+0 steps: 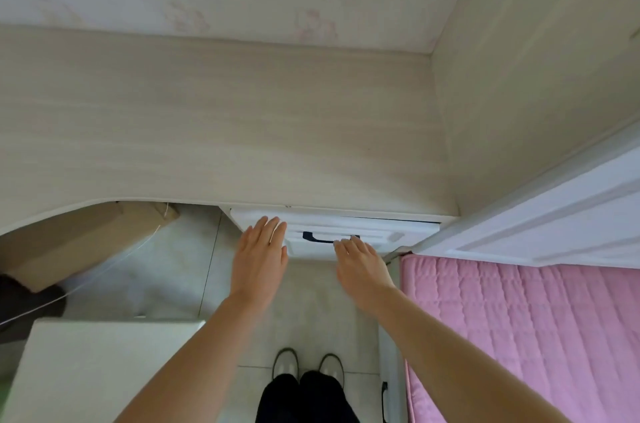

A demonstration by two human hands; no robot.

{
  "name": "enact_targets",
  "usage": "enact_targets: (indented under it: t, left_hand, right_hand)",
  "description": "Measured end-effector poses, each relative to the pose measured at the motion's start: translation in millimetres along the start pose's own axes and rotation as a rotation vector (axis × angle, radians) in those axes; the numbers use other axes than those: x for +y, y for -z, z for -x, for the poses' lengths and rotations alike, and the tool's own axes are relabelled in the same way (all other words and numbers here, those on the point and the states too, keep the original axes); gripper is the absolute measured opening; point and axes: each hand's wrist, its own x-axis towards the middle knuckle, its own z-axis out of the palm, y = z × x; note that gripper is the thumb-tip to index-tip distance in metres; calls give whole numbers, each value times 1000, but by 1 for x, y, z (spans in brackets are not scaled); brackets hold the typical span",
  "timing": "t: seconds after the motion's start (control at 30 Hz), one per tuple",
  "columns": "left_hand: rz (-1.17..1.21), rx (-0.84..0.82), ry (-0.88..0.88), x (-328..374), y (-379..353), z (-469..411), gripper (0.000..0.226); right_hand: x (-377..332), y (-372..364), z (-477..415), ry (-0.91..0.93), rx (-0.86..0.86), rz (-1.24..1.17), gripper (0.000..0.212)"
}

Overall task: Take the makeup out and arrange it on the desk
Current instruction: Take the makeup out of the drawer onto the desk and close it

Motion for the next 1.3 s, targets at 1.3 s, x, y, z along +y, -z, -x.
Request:
enact_targets:
  t: [1.3]
  left_hand:
    - [37,-21,26,-10,-50,2,34]
  right_hand:
    - [-11,-18,10,-64,-101,-268,52]
